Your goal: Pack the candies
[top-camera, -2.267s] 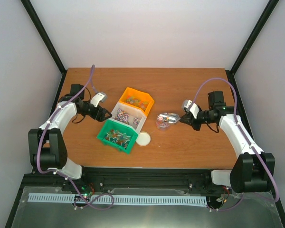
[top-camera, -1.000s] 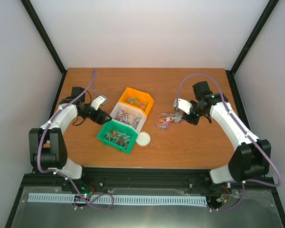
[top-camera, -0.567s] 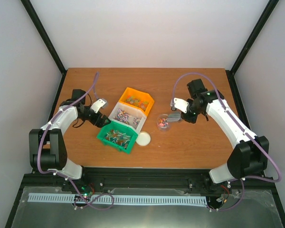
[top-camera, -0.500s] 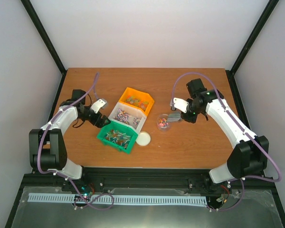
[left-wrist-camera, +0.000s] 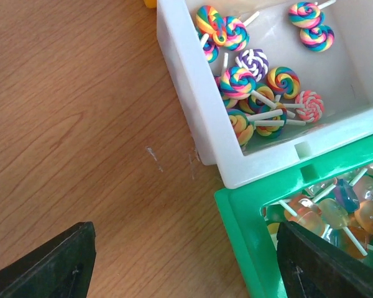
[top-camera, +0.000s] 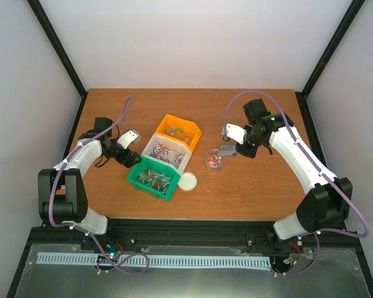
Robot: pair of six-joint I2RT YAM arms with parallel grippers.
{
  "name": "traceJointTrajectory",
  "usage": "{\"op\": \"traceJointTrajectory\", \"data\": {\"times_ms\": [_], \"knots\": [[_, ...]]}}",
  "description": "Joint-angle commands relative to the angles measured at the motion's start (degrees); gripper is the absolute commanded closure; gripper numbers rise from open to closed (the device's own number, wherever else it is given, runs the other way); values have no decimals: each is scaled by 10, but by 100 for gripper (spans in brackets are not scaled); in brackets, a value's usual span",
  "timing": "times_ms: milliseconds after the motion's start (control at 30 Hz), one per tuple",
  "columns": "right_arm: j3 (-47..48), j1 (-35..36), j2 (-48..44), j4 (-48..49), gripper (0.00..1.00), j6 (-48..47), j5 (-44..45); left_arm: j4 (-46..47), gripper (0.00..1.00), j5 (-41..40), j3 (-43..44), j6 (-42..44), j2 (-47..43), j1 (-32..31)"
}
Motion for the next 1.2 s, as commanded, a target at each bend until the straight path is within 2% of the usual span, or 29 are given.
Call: {"op": "traceJointTrajectory", "data": {"times_ms": [0, 233, 600, 700, 833, 1167], "knots": [[13, 4, -8, 6, 97, 25, -20, 14, 20, -42, 22, 7, 14, 1], [25, -28, -11, 21, 97, 52, -70, 2, 22, -65, 40, 20, 20, 1], [16, -176, 32, 118, 97, 148, -179, 12, 22, -161, 116, -19, 73, 10], [0, -215, 53, 162, 97, 176, -196, 0, 21, -147, 147, -34, 84, 13], [-32, -255, 79, 222, 97, 196, -212, -13, 16, -88, 167, -42, 65, 13], [-114, -288, 132, 366, 96, 202, -266, 8, 0, 2, 139, -49, -29, 13]]}}
